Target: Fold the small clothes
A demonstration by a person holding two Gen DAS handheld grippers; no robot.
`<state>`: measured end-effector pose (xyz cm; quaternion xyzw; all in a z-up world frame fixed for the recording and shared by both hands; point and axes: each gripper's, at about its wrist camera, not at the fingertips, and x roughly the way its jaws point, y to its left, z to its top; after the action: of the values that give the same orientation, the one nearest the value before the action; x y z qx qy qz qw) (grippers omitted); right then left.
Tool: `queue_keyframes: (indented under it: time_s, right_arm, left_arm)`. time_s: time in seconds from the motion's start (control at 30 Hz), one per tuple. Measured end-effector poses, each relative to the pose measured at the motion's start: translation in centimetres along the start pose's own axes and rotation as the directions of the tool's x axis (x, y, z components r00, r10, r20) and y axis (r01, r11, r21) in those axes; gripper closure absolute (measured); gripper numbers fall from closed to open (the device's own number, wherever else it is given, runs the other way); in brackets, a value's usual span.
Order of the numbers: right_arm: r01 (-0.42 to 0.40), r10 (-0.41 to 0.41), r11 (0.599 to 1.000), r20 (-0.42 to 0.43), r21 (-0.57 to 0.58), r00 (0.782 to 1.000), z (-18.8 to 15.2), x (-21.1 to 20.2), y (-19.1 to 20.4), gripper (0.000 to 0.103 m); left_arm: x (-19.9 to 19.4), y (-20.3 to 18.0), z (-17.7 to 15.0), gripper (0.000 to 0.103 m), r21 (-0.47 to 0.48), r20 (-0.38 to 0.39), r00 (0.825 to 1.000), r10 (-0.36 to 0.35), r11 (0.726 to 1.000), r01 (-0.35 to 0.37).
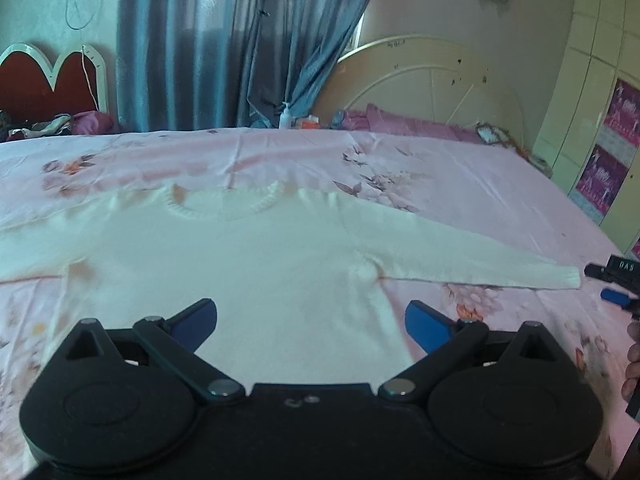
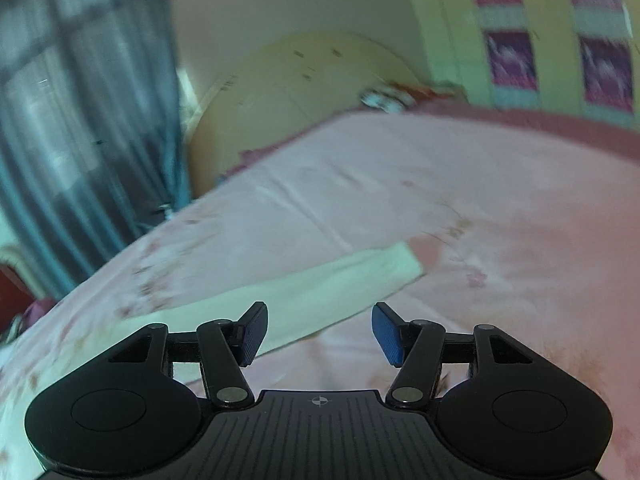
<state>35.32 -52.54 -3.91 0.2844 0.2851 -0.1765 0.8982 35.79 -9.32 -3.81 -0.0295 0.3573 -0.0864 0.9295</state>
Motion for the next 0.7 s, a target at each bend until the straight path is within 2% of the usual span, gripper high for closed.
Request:
queue_keyframes:
  time_s: [0.03,0.07,0.23,0.47,0.5,0.53,0.6,0.7]
  right_arm:
    - [0.006,-0.005,1.0,-0.017,0.029,1.0,0.4,1.3,-1.0,0.057]
    - [0.009,-0.008,0.998,-0.029,0.059,1.0,0.7,2.3,-2.1,0.058]
    - [0.012,0.005,0.979,-0.084,0.204,0.996,1.2,6.1,-6.1,0.058]
    - [-0.079,0.094,0.951,-0.034,0.3,0.995,1.2,7.0,-7.9,0.059]
    - [-0.081,0.095,0.95,-0.033,0.3,0.995,1.3,6.9,-8.1,0.065]
    - [-0.081,0.097,0.952,-0.04,0.296,0.995,1.4,7.0,-8.3,0.081]
    - [-0.086,0.105,0.951,-0.047,0.298,0.993,1.5,6.4,-8.7,0.096]
    - [-0.059,0.064,0.977,-0.017,0.206,0.998,1.8,5.4,-7.5,0.096]
  left_arm:
    - [0.9,-0.8,0.5,0.003,0.005,-0.006,1.0,0.011,1.0,-0.011]
    - [1.4,-1.4,0.8,0.003,0.01,-0.011,1.0,0.018,1.0,-0.018]
    - [3.5,-3.9,1.8,0.003,0.036,-0.048,0.998,0.042,0.999,-0.041]
    - [5.4,-5.5,2.4,0.002,0.068,-0.085,0.994,0.065,0.996,-0.06]
    - [5.6,-5.6,2.6,0.002,0.067,-0.087,0.994,0.067,0.996,-0.062]
    - [5.7,-5.7,2.7,0.002,0.067,-0.086,0.994,0.069,0.996,-0.064]
    - [5.8,-5.7,2.9,0.002,0.066,-0.08,0.994,0.07,0.996,-0.065]
    - [5.7,-5.2,3.2,0.001,0.064,-0.069,0.995,0.074,0.996,-0.069]
